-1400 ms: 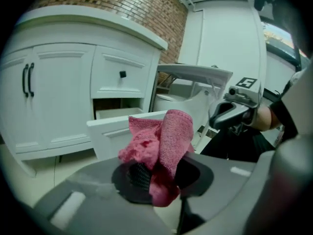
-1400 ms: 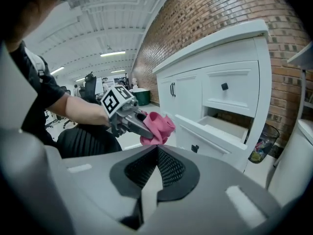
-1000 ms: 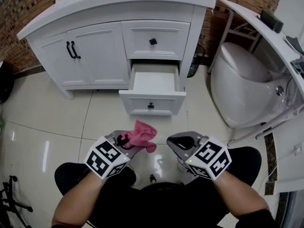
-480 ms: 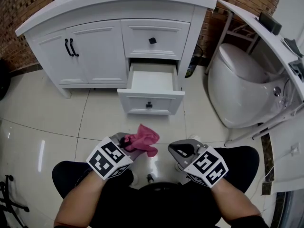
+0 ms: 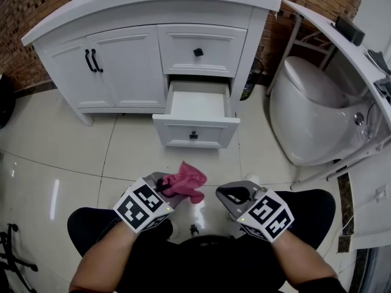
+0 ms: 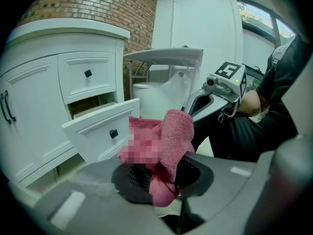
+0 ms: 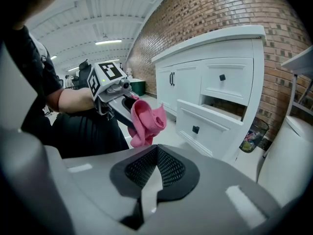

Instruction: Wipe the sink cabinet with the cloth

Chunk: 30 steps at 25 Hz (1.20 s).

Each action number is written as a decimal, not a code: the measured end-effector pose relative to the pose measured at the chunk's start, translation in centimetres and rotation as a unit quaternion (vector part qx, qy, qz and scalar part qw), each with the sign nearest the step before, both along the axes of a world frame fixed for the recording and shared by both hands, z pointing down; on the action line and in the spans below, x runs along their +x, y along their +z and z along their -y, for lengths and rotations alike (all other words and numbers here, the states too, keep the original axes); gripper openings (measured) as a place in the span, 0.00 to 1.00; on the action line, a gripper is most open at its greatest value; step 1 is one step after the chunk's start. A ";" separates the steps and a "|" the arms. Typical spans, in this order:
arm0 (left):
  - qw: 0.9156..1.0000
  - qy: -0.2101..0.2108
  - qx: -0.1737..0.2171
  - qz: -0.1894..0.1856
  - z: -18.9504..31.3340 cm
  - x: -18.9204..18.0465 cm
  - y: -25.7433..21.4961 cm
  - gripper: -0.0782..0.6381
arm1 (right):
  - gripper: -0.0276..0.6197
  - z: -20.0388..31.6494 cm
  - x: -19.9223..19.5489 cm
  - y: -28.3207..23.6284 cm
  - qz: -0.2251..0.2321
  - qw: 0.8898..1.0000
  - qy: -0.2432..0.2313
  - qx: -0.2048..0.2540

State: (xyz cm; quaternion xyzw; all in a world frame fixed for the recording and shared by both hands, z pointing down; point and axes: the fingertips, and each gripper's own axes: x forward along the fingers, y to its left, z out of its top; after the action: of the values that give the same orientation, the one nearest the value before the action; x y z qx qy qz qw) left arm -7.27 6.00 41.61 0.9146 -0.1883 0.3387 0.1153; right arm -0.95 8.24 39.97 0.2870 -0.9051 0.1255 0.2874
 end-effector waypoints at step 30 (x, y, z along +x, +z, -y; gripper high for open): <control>1.000 -0.011 0.010 -0.014 0.8 0.3 -0.8 0.24 | 0.05 0.0 0.1 0.2 -0.003 1.000 -0.002 -0.002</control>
State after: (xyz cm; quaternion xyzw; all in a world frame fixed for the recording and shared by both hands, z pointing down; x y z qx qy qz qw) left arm -7.00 5.21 40.85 0.9183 -0.1996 0.3228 0.1127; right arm -0.89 8.26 40.15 0.2852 -0.9045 0.1261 0.2910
